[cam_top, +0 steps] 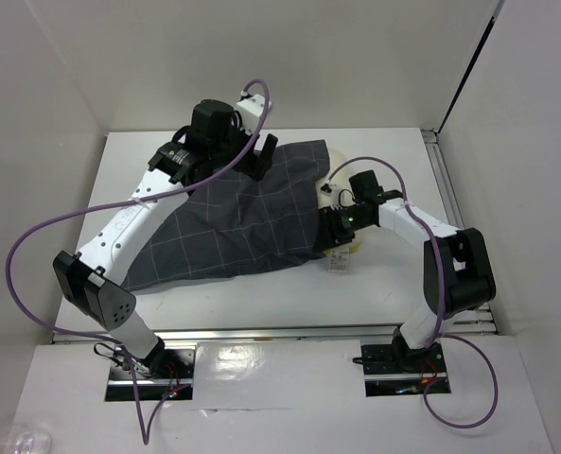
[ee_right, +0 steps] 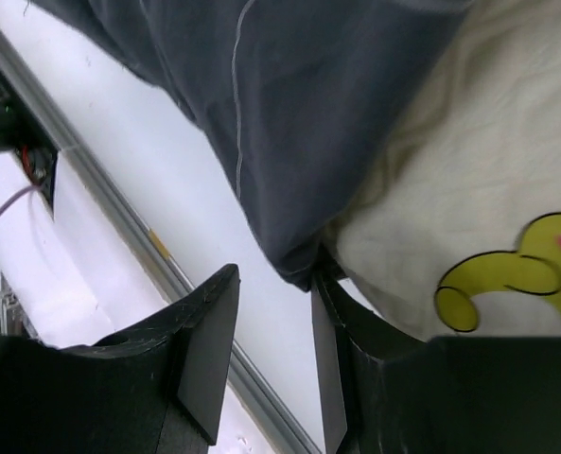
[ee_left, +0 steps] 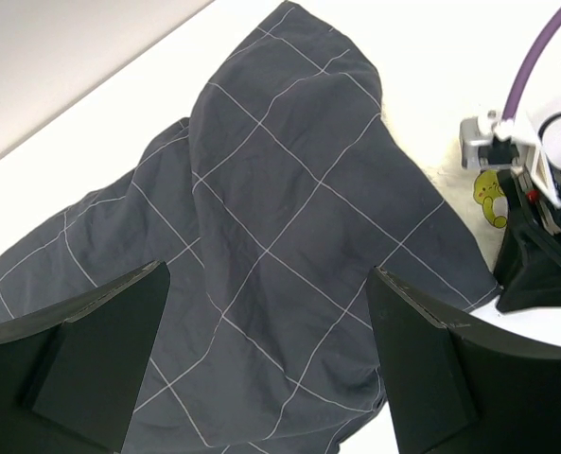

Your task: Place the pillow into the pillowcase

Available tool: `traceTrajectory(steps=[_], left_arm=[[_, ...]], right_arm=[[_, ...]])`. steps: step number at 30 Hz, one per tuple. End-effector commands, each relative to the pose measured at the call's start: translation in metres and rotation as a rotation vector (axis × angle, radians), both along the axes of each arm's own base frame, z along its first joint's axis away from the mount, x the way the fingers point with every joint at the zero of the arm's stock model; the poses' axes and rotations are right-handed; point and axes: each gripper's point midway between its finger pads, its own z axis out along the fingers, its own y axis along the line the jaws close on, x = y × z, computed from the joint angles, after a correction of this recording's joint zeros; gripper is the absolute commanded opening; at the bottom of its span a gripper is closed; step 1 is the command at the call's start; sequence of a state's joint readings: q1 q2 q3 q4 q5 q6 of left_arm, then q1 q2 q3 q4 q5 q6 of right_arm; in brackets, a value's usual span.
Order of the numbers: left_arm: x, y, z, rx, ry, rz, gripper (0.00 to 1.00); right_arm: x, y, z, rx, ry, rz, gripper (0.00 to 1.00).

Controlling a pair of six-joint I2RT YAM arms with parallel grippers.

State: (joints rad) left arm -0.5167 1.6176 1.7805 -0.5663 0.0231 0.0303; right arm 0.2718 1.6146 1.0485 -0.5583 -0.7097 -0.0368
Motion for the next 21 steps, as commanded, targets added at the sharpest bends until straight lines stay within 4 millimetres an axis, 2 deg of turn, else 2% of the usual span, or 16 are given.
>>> traceTrajectory(steps=[1, 2, 6, 8, 9, 10, 12, 13, 15, 17, 18, 21], left_arm=[[0.004, -0.004, 0.025, -0.024, -0.073, -0.019, 1.0], [0.004, -0.004, 0.025, -0.024, -0.073, -0.019, 1.0], [0.006, -0.003, 0.024, -0.023, -0.078, -0.011, 1.0], [0.008, -0.004, 0.027, -0.028, -0.088, -0.011, 1.0], [0.009, -0.006, 0.022, -0.027, -0.078, -0.019, 1.0], [0.009, -0.006, 0.026, -0.031, -0.086, -0.019, 1.0], [0.008, -0.008, 0.026, -0.035, -0.084, -0.027, 1.0], [0.007, -0.009, 0.026, -0.038, -0.082, -0.036, 1.0], [0.007, -0.009, 0.026, -0.038, -0.082, -0.036, 1.0], [0.006, -0.01, 0.022, -0.037, -0.073, -0.044, 1.0], [0.006, -0.01, 0.022, -0.037, -0.073, -0.044, 1.0], [0.004, -0.008, 0.018, -0.026, -0.069, -0.048, 1.0]], right_arm=[[-0.026, 0.002, -0.004, 0.043, 0.06, 0.084, 0.44], [-0.034, 0.001, -0.006, 0.047, 0.083, 0.098, 0.44], [-0.033, -0.004, -0.009, 0.04, 0.032, 0.083, 0.44], [-0.027, -0.003, -0.014, 0.018, 0.015, 0.056, 0.43], [-0.021, -0.009, -0.019, -0.026, -0.006, 0.035, 0.41], [-0.016, -0.011, -0.021, -0.049, -0.018, 0.016, 0.41], [0.003, -0.018, -0.023, -0.104, -0.078, -0.039, 0.4], [0.011, -0.022, -0.02, -0.131, -0.12, -0.06, 0.4], [0.025, -0.024, 0.001, -0.097, -0.195, -0.09, 0.4], [0.024, -0.022, 0.012, -0.076, -0.213, -0.094, 0.4], [0.027, -0.021, 0.024, -0.061, -0.242, -0.104, 0.4], [0.03, -0.019, 0.039, -0.041, -0.289, -0.114, 0.42]])
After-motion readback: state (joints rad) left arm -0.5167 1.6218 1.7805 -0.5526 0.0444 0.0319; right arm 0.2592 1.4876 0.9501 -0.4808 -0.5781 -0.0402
